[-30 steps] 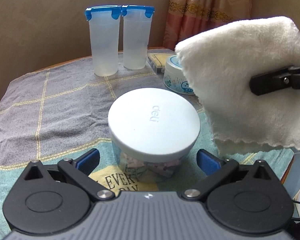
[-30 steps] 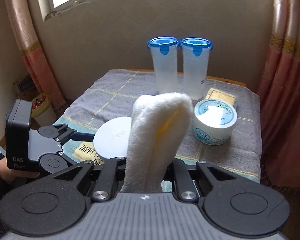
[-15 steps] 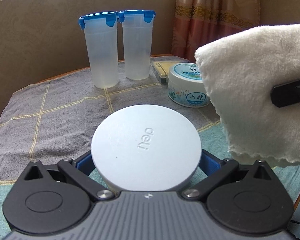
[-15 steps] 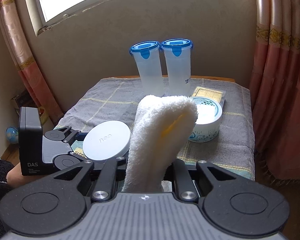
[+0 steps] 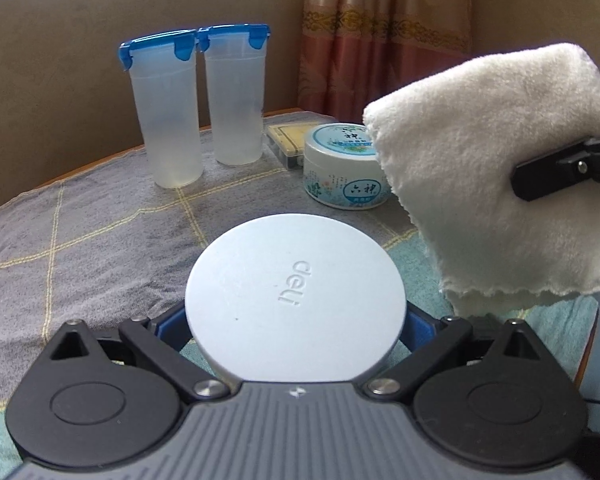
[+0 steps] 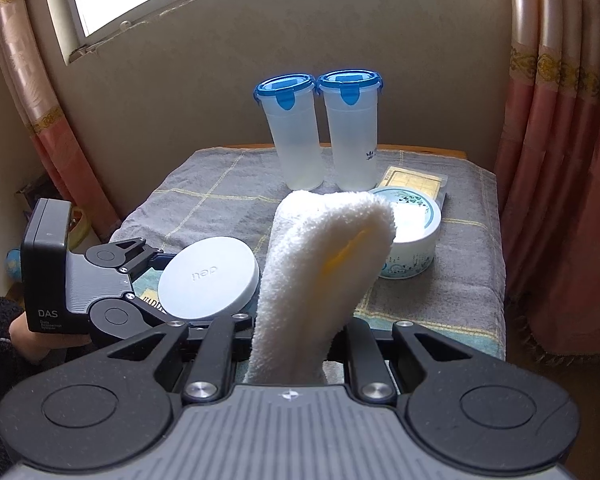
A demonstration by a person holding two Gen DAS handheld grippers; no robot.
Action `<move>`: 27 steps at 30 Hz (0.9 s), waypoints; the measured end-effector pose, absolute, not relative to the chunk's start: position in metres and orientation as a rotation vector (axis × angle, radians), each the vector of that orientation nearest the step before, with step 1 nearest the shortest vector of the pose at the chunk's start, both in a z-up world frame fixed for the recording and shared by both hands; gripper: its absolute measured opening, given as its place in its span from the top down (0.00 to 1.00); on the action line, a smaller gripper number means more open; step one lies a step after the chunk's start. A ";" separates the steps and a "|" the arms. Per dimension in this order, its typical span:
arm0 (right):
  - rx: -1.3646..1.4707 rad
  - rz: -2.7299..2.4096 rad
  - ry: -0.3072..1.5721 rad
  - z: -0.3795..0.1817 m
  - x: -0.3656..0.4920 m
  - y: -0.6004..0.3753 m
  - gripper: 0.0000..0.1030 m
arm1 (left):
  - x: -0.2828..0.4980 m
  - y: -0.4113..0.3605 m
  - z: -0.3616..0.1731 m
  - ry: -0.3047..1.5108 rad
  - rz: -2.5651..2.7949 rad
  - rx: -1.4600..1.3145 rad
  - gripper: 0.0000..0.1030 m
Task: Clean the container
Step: 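Lift the cloth off the lid with the right tool while the left tool tilts the jar lid-up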
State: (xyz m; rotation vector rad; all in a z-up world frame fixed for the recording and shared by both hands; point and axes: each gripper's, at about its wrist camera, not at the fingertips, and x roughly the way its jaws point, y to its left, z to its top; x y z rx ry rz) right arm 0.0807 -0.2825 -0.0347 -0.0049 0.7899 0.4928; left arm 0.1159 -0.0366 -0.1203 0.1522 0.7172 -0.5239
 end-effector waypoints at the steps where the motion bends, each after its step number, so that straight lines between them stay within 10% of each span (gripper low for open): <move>1: -0.008 0.489 0.792 -0.035 0.080 -0.282 0.82 | 0.117 -0.034 -0.120 0.719 -0.553 0.164 0.04; 27: -0.062 0.421 0.875 -0.044 0.095 -0.262 0.82 | 0.163 -0.017 -0.113 0.704 -1.209 0.492 0.04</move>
